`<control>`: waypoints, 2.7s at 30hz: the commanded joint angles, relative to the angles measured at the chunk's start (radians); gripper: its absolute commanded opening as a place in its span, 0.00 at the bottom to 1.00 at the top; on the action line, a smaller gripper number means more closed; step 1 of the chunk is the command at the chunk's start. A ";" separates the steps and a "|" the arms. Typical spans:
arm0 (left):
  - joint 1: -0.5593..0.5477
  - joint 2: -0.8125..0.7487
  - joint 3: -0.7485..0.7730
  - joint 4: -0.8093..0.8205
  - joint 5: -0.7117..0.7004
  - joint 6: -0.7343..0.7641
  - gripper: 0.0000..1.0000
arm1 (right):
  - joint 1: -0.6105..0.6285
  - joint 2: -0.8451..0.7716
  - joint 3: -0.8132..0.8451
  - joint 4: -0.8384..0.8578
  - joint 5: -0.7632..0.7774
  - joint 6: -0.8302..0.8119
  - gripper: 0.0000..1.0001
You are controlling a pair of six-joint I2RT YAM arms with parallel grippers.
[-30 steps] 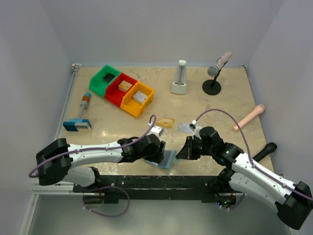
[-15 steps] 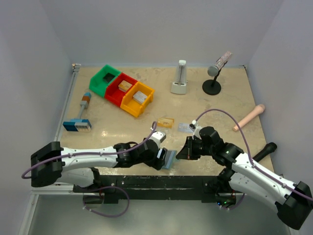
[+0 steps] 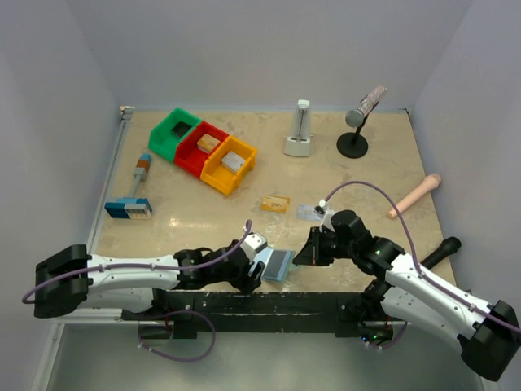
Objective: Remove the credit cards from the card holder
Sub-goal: Remove the credit card from the card holder.
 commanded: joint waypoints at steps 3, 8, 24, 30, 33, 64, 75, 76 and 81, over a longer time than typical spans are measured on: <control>-0.005 0.027 -0.002 0.116 0.031 0.064 0.73 | 0.003 0.008 0.057 0.017 -0.007 -0.012 0.00; -0.020 0.100 0.045 0.158 0.023 0.090 0.73 | 0.004 0.008 0.068 0.010 -0.007 -0.009 0.00; -0.033 0.172 0.098 0.158 -0.124 0.023 0.75 | 0.004 0.005 0.068 0.012 -0.015 -0.004 0.00; -0.033 0.179 0.111 0.144 -0.139 0.016 0.75 | 0.004 -0.003 0.066 0.007 -0.012 -0.002 0.00; -0.033 0.177 0.111 0.135 -0.158 0.007 0.76 | 0.003 -0.003 0.066 0.006 -0.014 -0.002 0.00; -0.089 0.228 0.096 0.185 -0.198 0.035 0.76 | 0.004 0.020 0.078 0.012 -0.021 -0.001 0.00; -0.088 0.243 0.130 0.092 -0.277 -0.019 0.76 | 0.003 0.017 0.071 0.015 -0.023 0.002 0.00; -0.088 0.242 0.128 0.089 -0.282 -0.023 0.76 | 0.003 0.014 0.069 0.017 -0.023 0.002 0.00; -0.086 0.225 0.115 0.070 -0.308 -0.048 0.76 | 0.004 0.010 0.062 0.013 -0.020 0.001 0.00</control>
